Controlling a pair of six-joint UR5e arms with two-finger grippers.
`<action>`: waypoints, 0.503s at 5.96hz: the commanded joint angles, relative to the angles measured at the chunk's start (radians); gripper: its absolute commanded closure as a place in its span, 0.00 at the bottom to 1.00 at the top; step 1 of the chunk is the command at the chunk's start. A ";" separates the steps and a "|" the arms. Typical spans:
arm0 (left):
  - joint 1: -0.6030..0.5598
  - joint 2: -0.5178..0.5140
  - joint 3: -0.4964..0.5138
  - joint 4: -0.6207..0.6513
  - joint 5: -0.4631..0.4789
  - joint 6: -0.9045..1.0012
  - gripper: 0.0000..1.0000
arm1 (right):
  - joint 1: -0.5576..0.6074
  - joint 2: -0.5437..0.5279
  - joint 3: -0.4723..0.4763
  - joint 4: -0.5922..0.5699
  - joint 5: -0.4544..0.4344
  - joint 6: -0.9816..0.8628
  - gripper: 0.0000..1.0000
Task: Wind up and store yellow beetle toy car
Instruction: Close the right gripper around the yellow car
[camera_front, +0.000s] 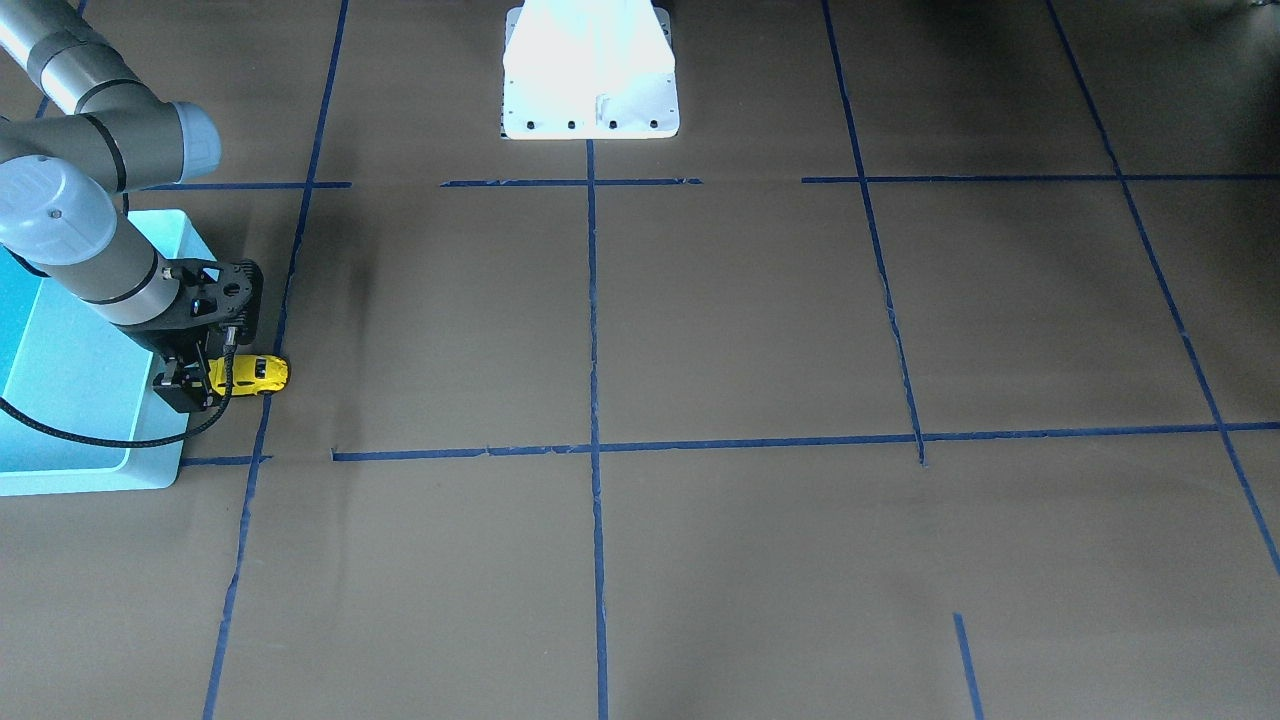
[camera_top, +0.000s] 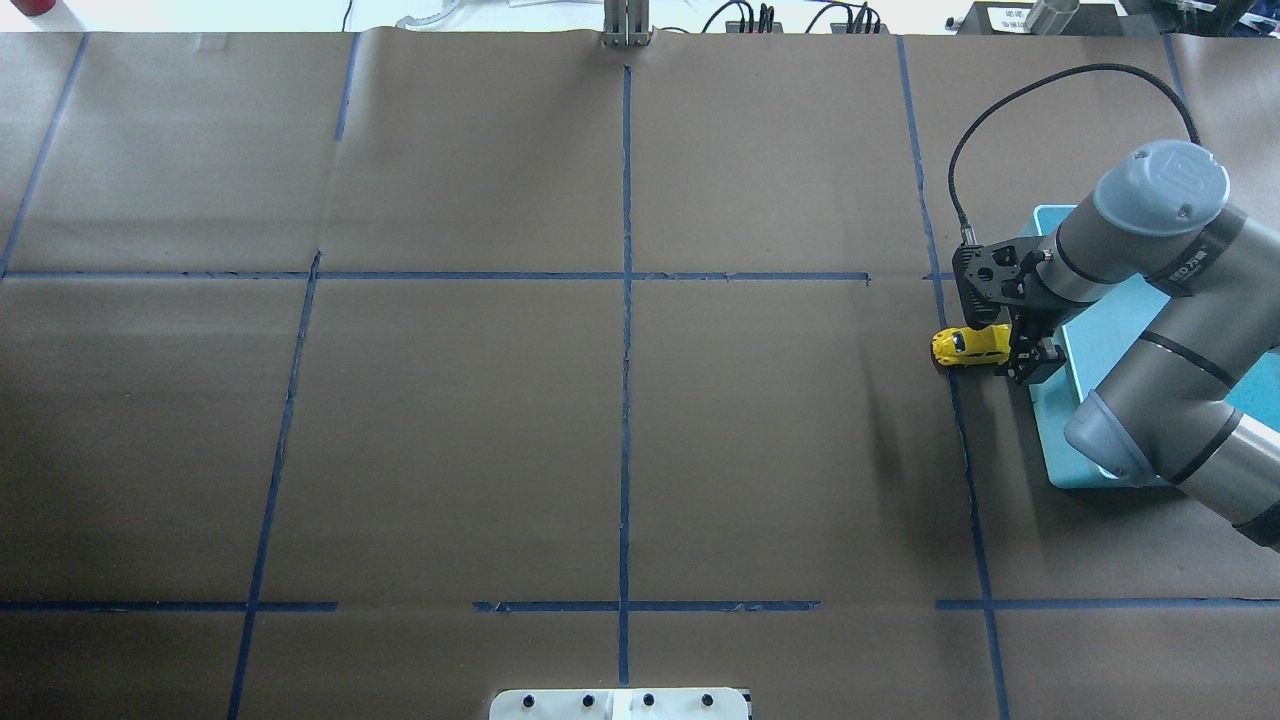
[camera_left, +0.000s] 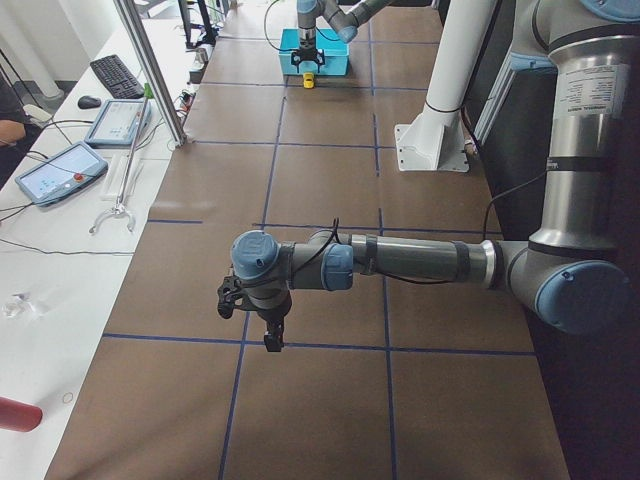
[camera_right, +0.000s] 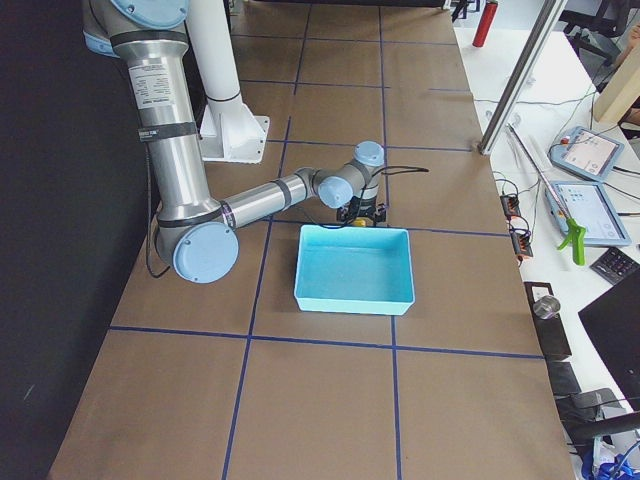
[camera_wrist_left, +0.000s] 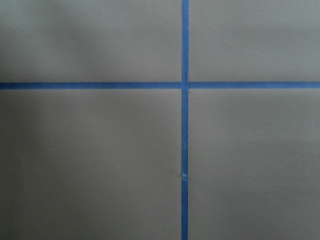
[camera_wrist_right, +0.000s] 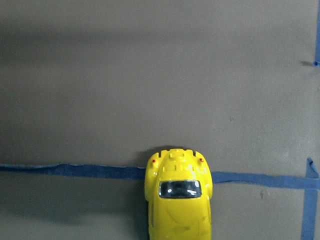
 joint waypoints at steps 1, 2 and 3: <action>0.000 0.002 -0.002 -0.001 0.000 0.000 0.00 | -0.020 0.010 -0.020 -0.001 -0.011 0.003 0.00; 0.000 0.002 -0.002 -0.001 0.000 0.000 0.00 | -0.030 0.010 -0.020 0.000 -0.009 0.002 0.00; 0.000 0.002 -0.002 -0.001 0.000 0.000 0.00 | -0.031 0.008 -0.020 0.000 -0.008 -0.005 0.08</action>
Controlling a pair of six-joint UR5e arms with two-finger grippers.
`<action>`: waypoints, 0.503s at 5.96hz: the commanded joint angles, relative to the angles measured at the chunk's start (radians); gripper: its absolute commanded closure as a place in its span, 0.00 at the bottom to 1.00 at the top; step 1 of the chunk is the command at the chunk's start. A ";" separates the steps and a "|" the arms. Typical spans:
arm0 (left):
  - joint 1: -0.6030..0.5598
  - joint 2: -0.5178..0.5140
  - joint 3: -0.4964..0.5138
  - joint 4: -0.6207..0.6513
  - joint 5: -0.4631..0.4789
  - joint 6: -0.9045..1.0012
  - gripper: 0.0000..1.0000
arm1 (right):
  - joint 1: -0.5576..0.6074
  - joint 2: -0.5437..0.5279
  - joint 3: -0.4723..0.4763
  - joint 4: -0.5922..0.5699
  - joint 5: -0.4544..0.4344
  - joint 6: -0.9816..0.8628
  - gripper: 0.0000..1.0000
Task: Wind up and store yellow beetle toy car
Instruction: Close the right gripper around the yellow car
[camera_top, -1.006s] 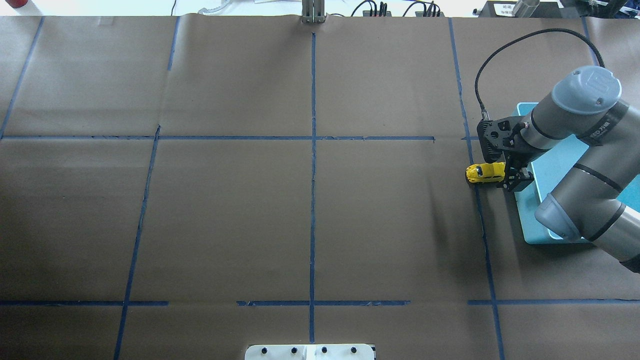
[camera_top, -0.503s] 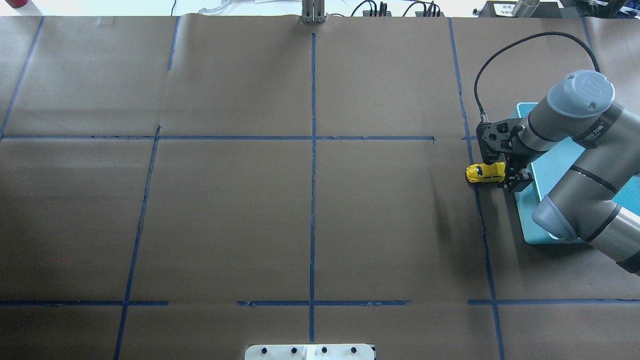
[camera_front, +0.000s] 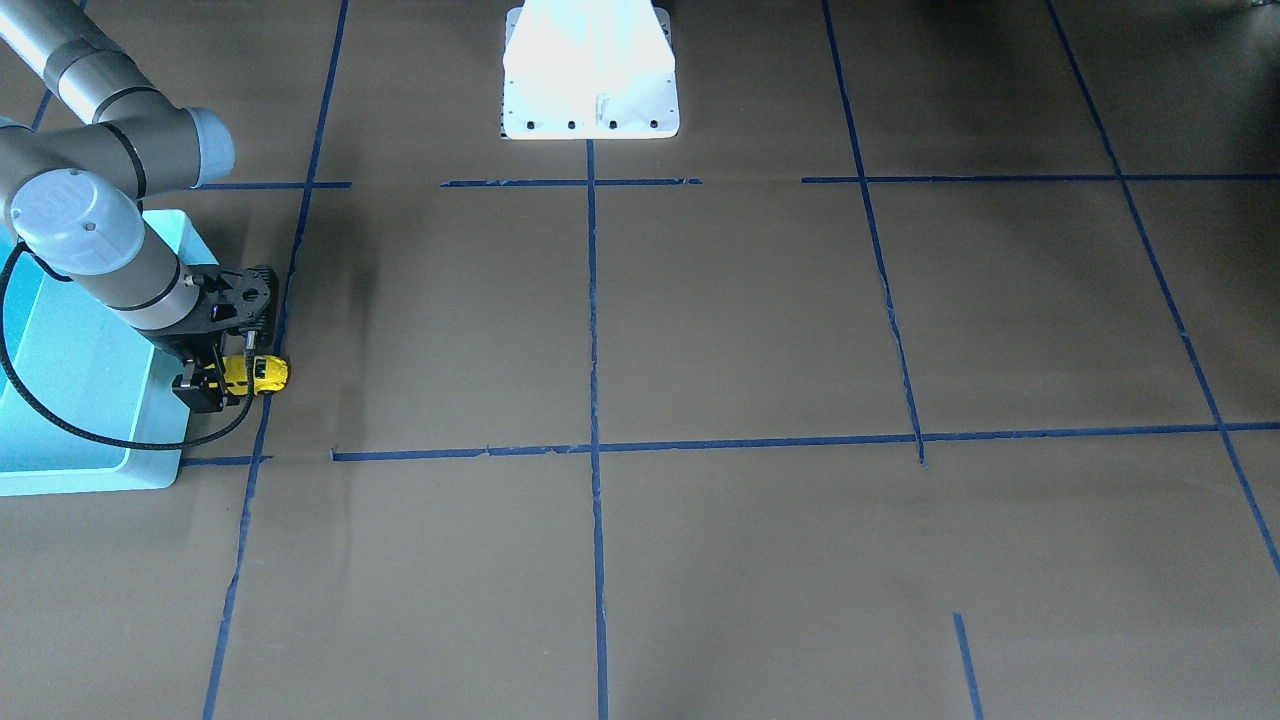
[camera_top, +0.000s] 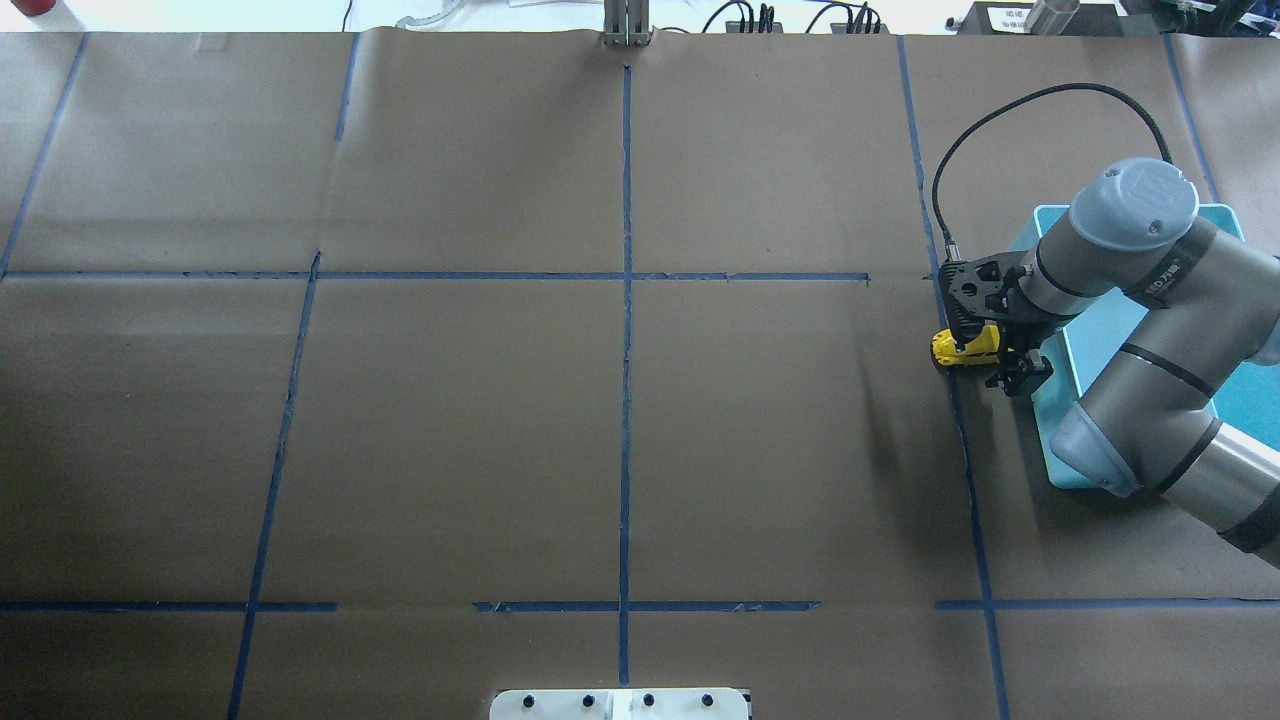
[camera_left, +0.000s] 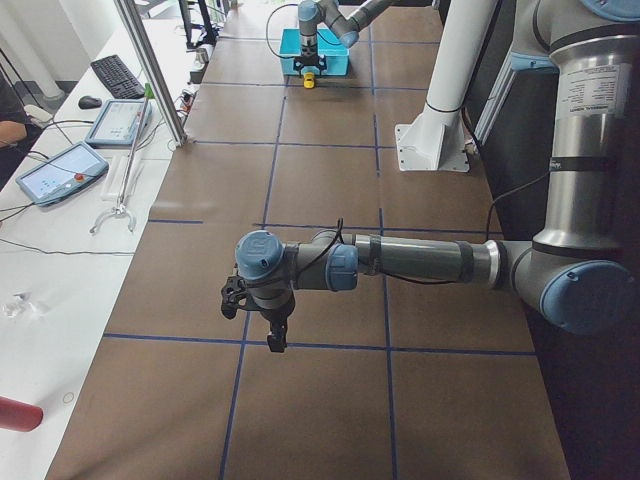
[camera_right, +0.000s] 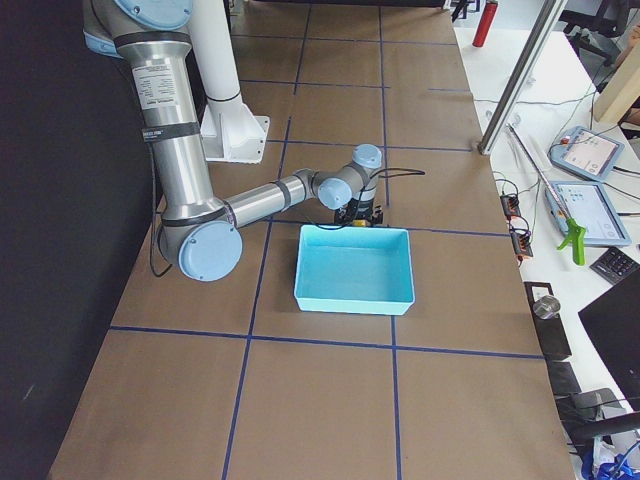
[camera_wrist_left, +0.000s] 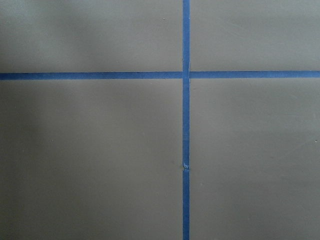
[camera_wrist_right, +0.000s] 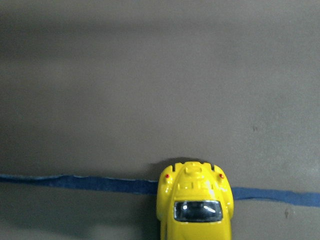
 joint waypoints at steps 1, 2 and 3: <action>0.000 0.000 0.000 0.000 0.000 0.000 0.00 | -0.004 -0.003 0.004 0.000 0.003 0.002 0.63; 0.000 0.000 0.000 0.000 0.000 -0.003 0.00 | -0.002 -0.005 0.014 0.000 0.006 0.008 0.99; 0.000 0.000 0.000 0.000 0.000 -0.003 0.00 | -0.001 -0.007 0.046 -0.004 0.013 0.009 1.00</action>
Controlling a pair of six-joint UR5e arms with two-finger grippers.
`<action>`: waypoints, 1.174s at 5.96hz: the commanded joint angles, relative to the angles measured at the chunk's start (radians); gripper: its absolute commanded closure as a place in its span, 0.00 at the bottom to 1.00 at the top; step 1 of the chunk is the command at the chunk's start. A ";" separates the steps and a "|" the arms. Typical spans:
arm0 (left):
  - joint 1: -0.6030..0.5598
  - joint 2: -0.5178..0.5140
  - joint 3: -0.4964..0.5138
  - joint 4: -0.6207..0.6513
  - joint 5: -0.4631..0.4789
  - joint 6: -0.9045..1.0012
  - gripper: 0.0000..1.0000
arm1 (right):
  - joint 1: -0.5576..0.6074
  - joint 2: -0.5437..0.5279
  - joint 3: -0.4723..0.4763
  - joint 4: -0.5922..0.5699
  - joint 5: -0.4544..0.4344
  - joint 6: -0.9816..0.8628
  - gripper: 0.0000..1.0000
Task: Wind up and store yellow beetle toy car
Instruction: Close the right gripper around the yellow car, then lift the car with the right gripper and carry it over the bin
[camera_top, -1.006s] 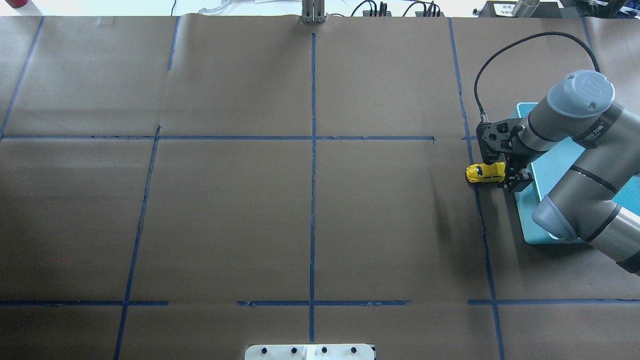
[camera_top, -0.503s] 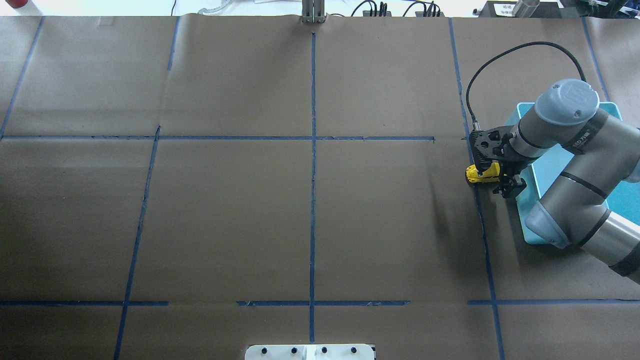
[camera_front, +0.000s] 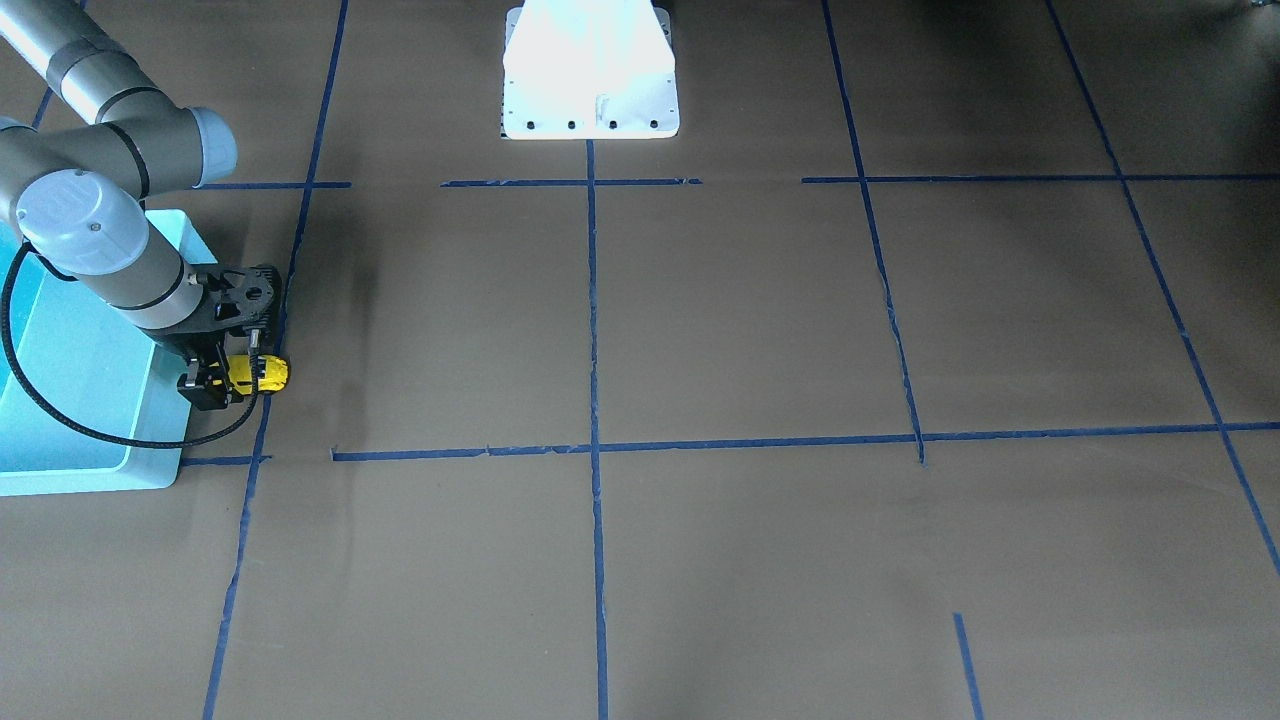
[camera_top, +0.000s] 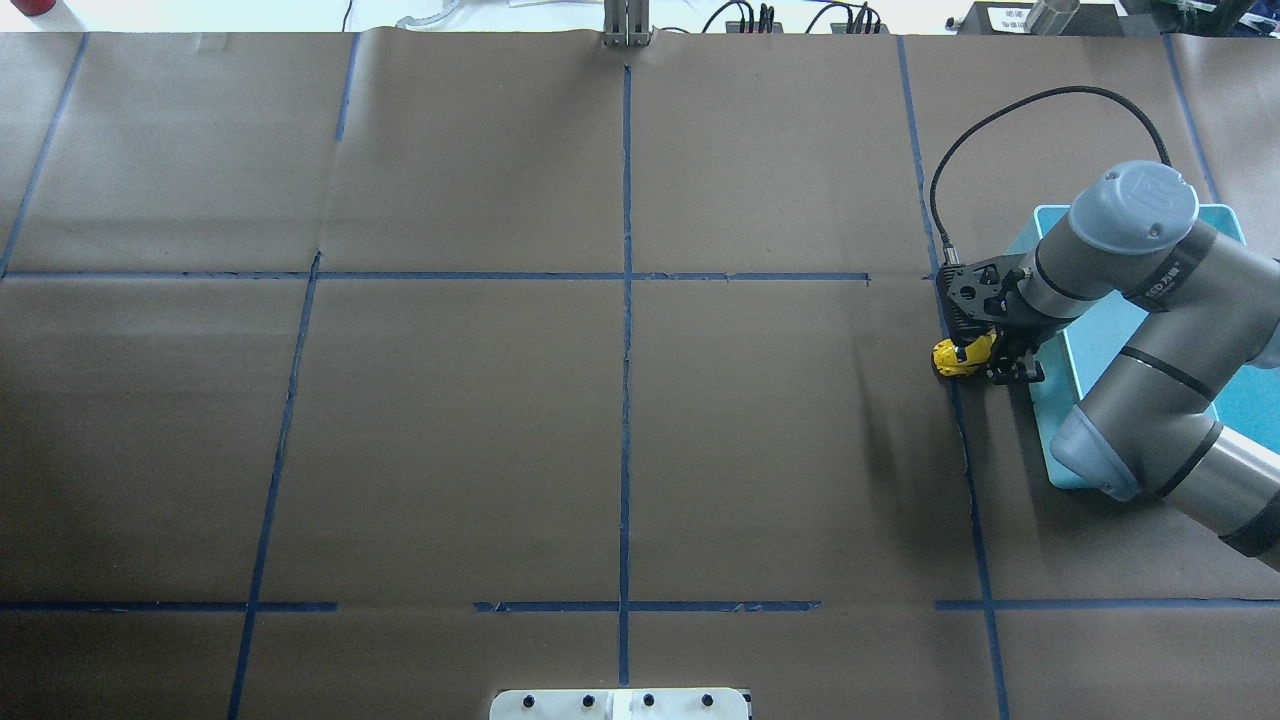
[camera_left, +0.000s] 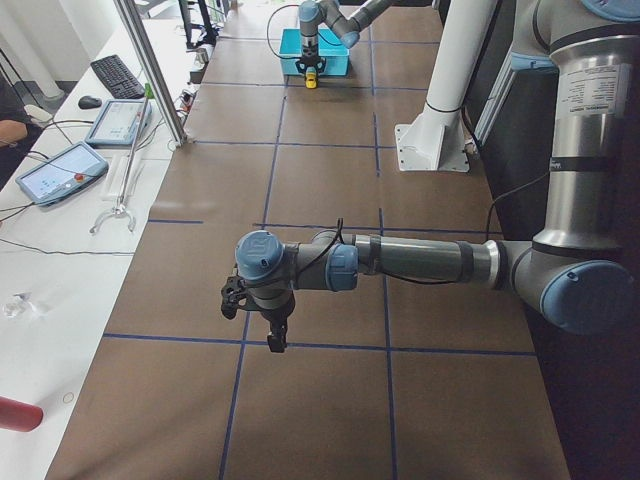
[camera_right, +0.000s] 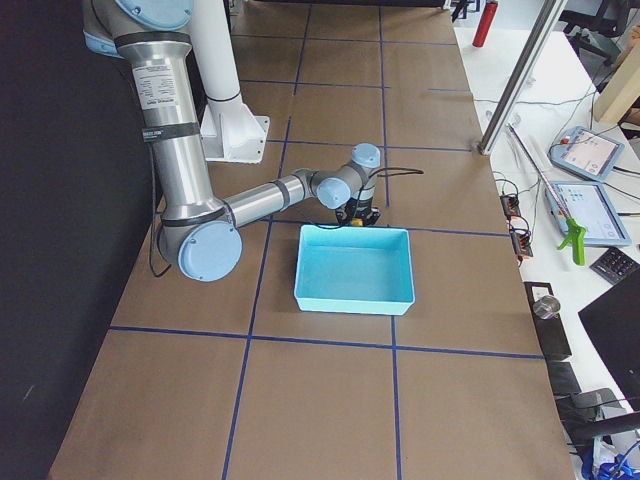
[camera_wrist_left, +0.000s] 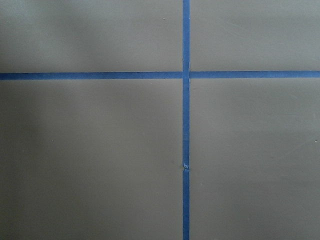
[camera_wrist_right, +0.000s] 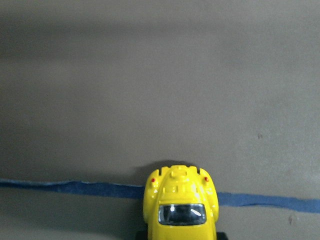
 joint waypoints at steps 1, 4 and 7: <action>0.000 0.000 0.000 0.000 0.002 -0.001 0.00 | 0.007 -0.005 0.055 -0.014 0.015 0.003 1.00; 0.000 0.000 0.000 -0.002 0.000 -0.001 0.00 | 0.097 0.058 0.248 -0.316 0.040 0.003 1.00; 0.000 0.000 0.000 0.000 0.000 -0.001 0.00 | 0.260 -0.056 0.327 -0.414 0.067 -0.185 1.00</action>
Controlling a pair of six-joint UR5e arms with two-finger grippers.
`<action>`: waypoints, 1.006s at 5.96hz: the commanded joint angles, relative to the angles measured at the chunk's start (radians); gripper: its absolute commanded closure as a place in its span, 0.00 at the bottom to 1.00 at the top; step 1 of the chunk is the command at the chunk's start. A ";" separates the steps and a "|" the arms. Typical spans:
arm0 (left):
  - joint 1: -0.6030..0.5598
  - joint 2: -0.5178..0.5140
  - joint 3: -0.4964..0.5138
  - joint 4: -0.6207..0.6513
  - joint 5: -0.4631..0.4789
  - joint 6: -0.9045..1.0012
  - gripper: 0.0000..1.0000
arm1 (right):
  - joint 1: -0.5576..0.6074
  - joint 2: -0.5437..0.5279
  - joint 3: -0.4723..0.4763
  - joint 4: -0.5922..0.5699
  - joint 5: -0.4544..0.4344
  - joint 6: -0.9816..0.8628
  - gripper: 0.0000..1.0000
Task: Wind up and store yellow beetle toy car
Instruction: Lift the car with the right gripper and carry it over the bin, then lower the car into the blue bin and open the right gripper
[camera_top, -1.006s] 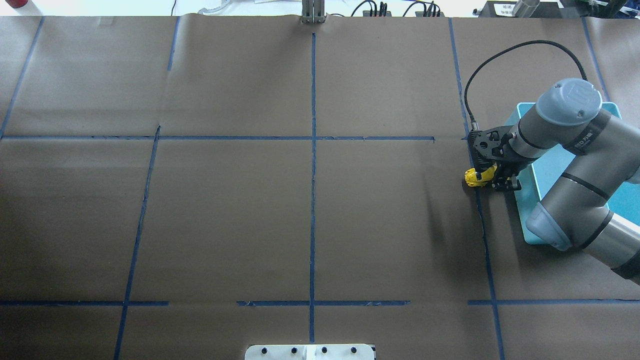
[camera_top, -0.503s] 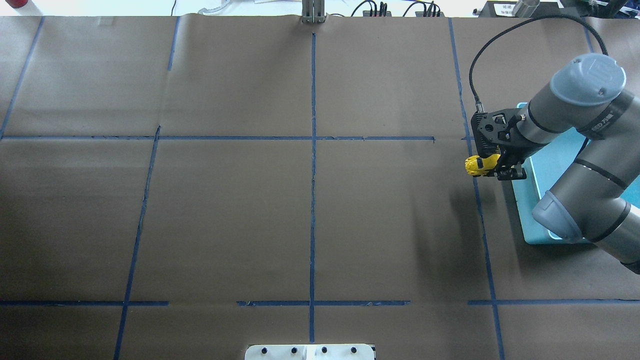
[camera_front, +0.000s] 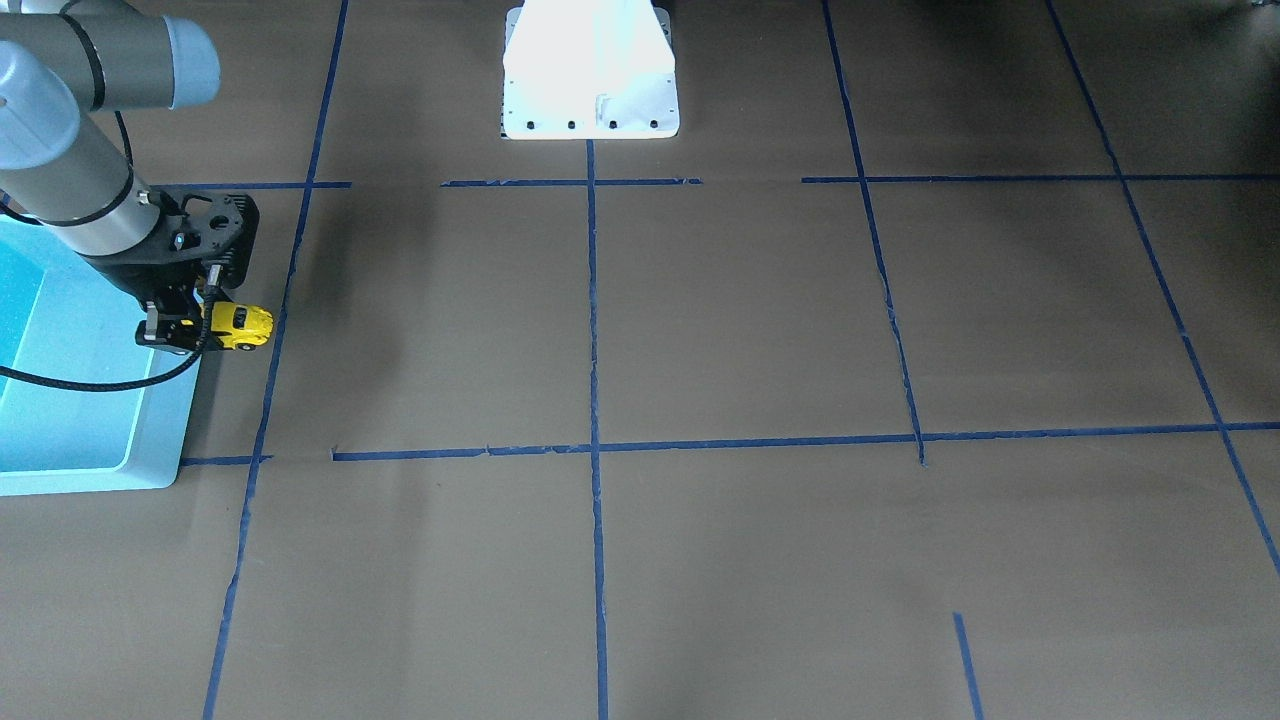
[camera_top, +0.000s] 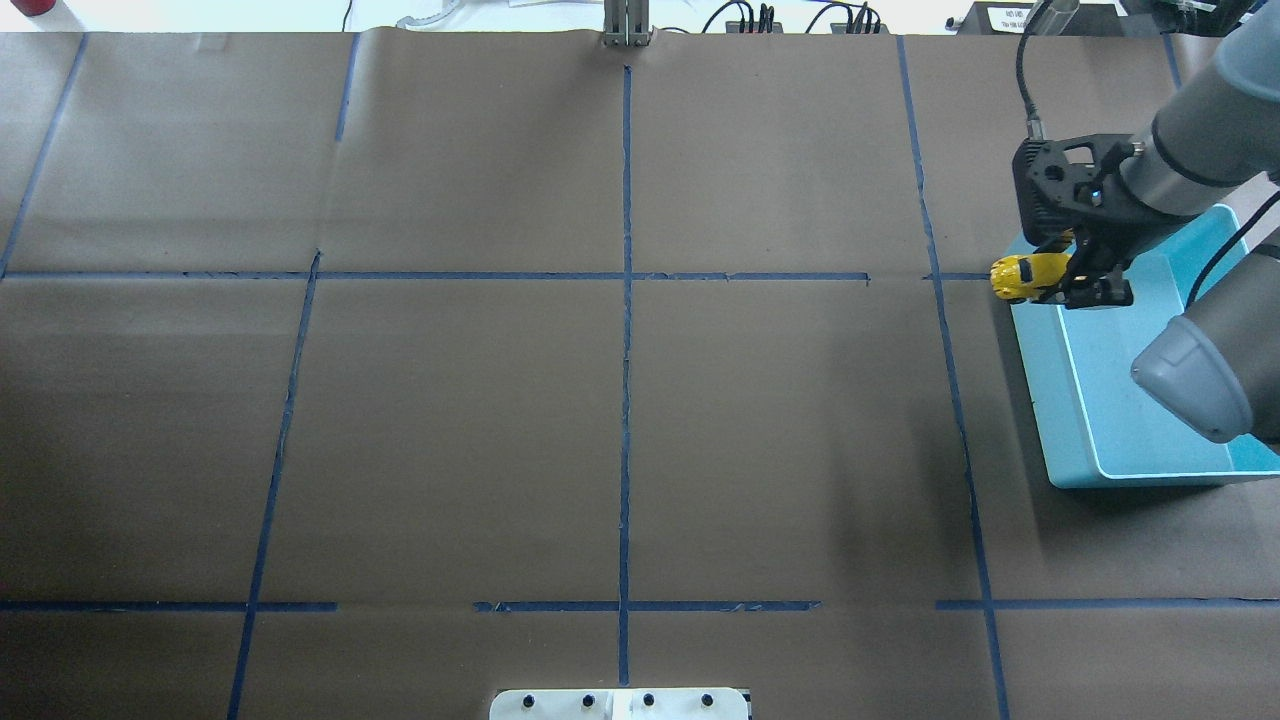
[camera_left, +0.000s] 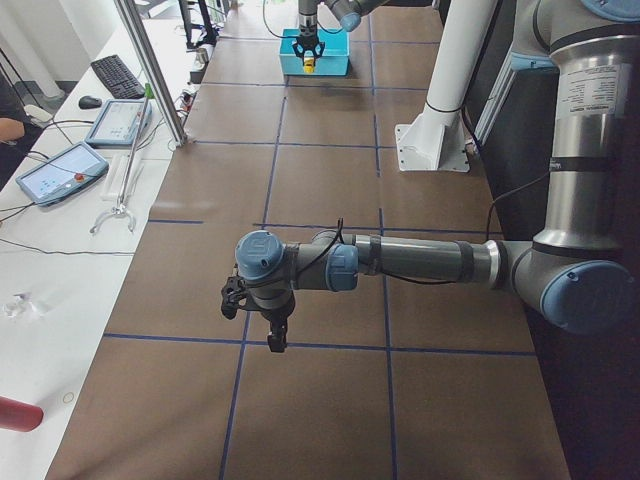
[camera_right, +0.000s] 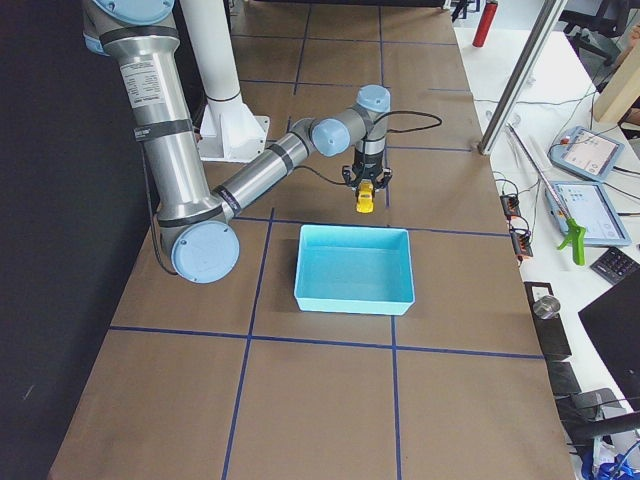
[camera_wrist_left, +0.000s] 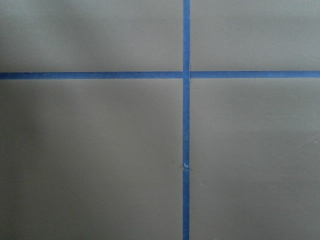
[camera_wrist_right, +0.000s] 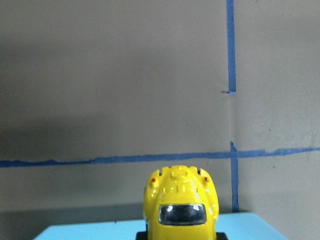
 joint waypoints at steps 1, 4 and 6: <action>0.000 0.000 0.000 0.000 -0.001 0.000 0.00 | 0.109 -0.148 0.002 0.000 0.009 -0.159 1.00; 0.000 0.000 0.000 0.000 -0.001 -0.002 0.00 | 0.119 -0.252 -0.115 0.213 0.009 -0.193 1.00; 0.000 0.000 0.000 0.000 -0.001 -0.002 0.00 | 0.064 -0.259 -0.230 0.434 0.009 -0.061 1.00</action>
